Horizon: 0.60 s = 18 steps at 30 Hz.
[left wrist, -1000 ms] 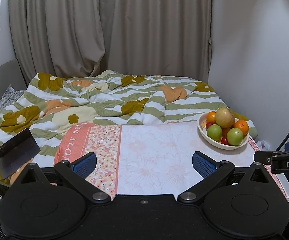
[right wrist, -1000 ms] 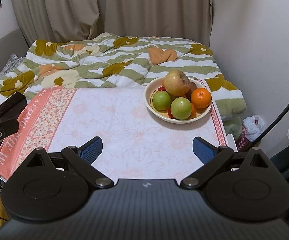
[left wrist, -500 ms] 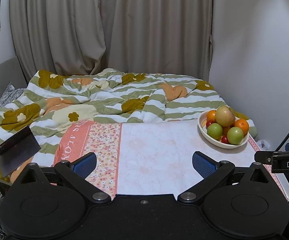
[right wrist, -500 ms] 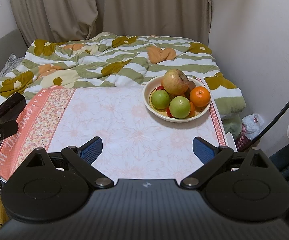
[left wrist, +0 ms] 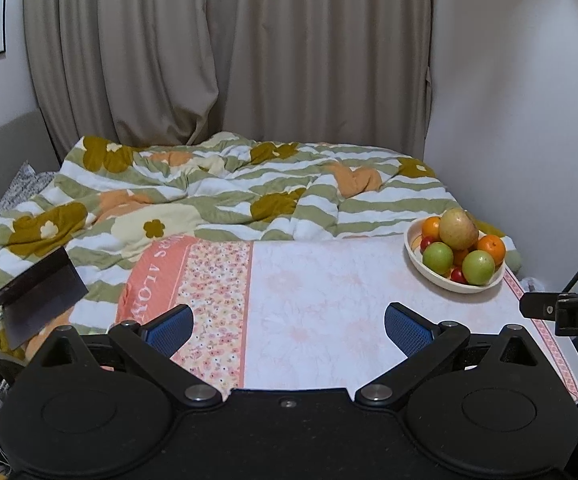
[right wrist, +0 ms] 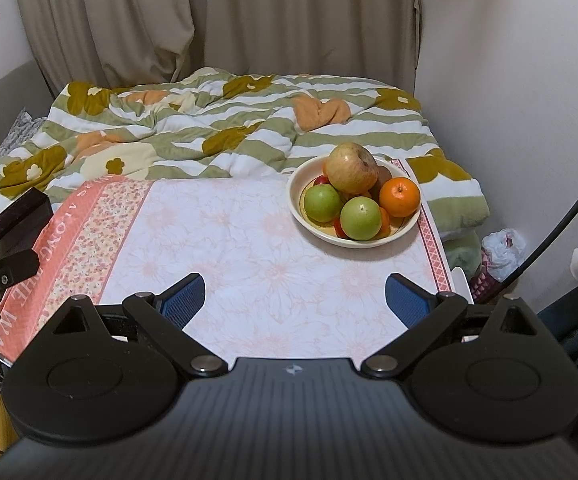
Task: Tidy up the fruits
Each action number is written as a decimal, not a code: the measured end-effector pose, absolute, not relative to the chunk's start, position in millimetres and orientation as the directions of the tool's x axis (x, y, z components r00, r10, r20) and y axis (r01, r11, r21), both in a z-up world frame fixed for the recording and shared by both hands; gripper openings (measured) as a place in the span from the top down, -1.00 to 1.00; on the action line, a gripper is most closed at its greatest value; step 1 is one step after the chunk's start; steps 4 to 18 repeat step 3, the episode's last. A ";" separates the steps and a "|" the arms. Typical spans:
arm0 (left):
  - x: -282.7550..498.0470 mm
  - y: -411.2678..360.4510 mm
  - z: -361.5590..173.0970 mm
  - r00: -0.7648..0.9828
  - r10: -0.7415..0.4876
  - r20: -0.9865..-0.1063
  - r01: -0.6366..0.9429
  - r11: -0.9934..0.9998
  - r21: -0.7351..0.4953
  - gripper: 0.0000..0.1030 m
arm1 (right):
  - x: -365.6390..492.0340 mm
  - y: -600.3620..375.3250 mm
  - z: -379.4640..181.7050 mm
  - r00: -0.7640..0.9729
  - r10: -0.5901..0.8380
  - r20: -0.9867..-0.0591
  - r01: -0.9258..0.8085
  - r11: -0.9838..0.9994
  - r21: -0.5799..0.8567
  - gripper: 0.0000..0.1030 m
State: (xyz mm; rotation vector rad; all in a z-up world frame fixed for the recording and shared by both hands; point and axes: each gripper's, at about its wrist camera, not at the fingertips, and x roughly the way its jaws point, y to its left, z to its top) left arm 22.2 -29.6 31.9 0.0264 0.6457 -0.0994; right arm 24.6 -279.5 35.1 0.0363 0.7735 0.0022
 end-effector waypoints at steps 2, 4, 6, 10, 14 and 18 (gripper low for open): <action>22.0 -26.3 30.7 0.793 -0.089 -0.603 0.105 0.994 -0.009 -1.00 | 25.4 -277.3 36.0 0.714 0.010 -0.700 0.018 0.999 0.034 -1.00; 21.9 -24.7 30.3 0.793 -0.089 -0.602 0.107 0.994 -0.006 -1.00 | 25.4 -275.9 36.2 0.714 0.008 -0.700 0.022 0.999 0.034 -1.00; 21.9 -24.7 30.3 0.793 -0.089 -0.602 0.107 0.994 -0.006 -1.00 | 25.4 -275.9 36.2 0.714 0.008 -0.700 0.022 0.999 0.034 -1.00; 21.9 -24.7 30.3 0.793 -0.089 -0.602 0.107 0.994 -0.006 -1.00 | 25.4 -275.9 36.2 0.714 0.008 -0.700 0.022 0.999 0.034 -1.00; 21.9 -24.7 30.3 0.793 -0.089 -0.602 0.107 0.994 -0.006 -1.00 | 25.4 -275.9 36.2 0.714 0.008 -0.700 0.022 0.999 0.034 -1.00; 21.9 -24.7 30.3 0.793 -0.089 -0.602 0.107 0.994 -0.006 -1.00 | 25.4 -275.9 36.2 0.714 0.008 -0.700 0.022 0.999 0.034 -1.00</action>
